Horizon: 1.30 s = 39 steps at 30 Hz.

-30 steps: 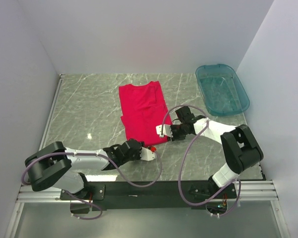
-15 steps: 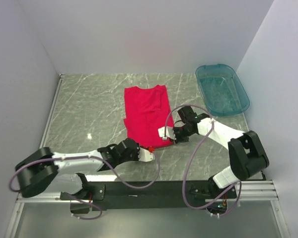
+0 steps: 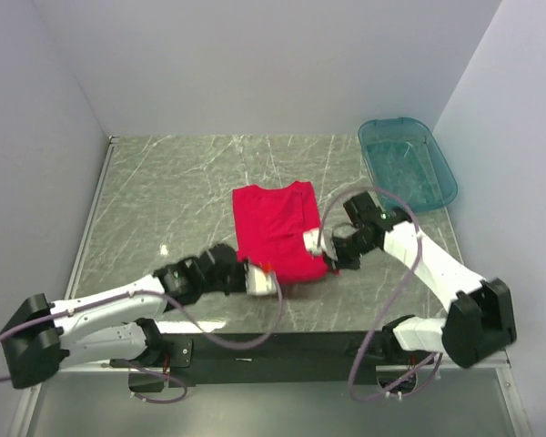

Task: Fold and stack the t-shirts
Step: Fold the tshirt

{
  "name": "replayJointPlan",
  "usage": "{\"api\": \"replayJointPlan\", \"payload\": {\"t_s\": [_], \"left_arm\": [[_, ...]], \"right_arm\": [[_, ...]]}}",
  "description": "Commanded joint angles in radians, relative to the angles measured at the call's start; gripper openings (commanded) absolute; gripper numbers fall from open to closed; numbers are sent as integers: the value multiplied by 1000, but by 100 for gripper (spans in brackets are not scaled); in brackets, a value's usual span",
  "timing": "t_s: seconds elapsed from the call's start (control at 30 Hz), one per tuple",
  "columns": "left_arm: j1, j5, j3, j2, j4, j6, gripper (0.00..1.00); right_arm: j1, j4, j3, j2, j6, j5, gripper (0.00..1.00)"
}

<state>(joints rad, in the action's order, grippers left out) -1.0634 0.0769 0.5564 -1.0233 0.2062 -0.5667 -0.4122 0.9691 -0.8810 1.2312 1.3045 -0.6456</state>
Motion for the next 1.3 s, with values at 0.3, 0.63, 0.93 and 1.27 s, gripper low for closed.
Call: {"api": "replayJointPlan", "payload": {"t_s": [0.3, 0.63, 0.93, 1.27], "left_arm": [[532, 115, 422, -519, -315, -124, 0], [580, -35, 582, -785, -459, -73, 1], [597, -74, 616, -839, -479, -64, 1], [600, -245, 697, -860, -441, 37, 96]], "right_arm": [[95, -314, -700, 569, -617, 130, 0], [96, -394, -955, 844, -777, 279, 0], [96, -449, -947, 879, -812, 316, 0], [92, -527, -922, 867, -957, 457, 67]]}}
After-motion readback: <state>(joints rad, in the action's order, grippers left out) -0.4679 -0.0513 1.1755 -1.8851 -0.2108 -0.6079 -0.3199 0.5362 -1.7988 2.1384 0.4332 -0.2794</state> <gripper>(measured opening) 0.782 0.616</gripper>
